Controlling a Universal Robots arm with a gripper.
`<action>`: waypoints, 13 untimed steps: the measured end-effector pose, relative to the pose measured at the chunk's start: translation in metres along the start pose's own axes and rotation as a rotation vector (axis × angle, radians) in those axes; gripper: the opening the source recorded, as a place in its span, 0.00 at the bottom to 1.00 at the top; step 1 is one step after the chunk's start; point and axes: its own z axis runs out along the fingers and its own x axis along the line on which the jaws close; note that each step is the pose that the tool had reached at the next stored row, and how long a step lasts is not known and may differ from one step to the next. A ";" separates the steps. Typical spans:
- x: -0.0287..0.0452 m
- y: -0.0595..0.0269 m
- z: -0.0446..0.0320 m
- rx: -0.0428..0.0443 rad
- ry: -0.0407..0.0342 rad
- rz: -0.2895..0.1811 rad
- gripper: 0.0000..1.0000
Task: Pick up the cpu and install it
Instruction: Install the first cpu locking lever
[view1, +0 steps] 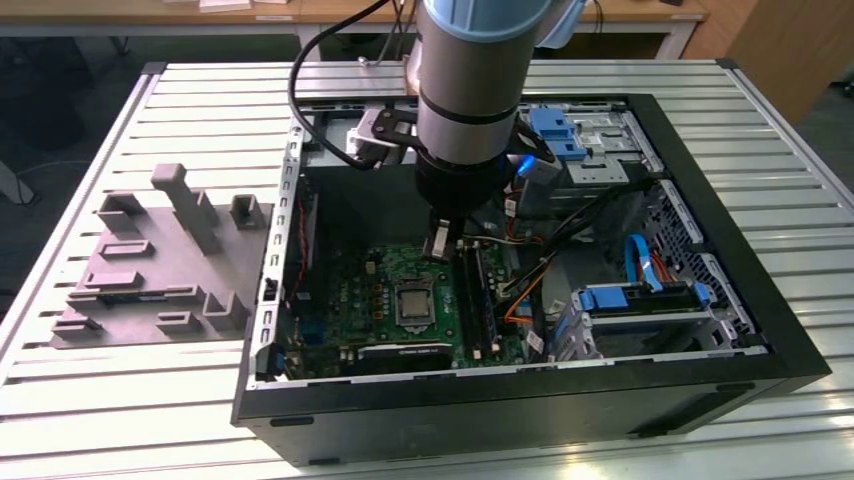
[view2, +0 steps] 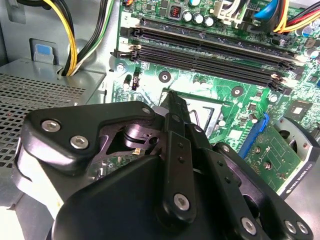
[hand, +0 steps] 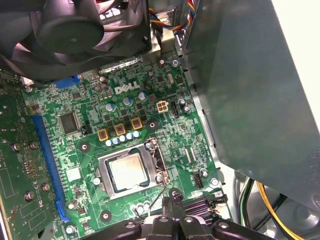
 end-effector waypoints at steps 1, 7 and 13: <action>0.0000 0.0000 0.0000 0.0000 0.0000 0.000 0.11; 0.0000 0.0000 0.0002 -0.0001 0.0004 -0.010 0.11; 0.0011 -0.0003 0.0004 0.0018 0.0077 -0.035 0.11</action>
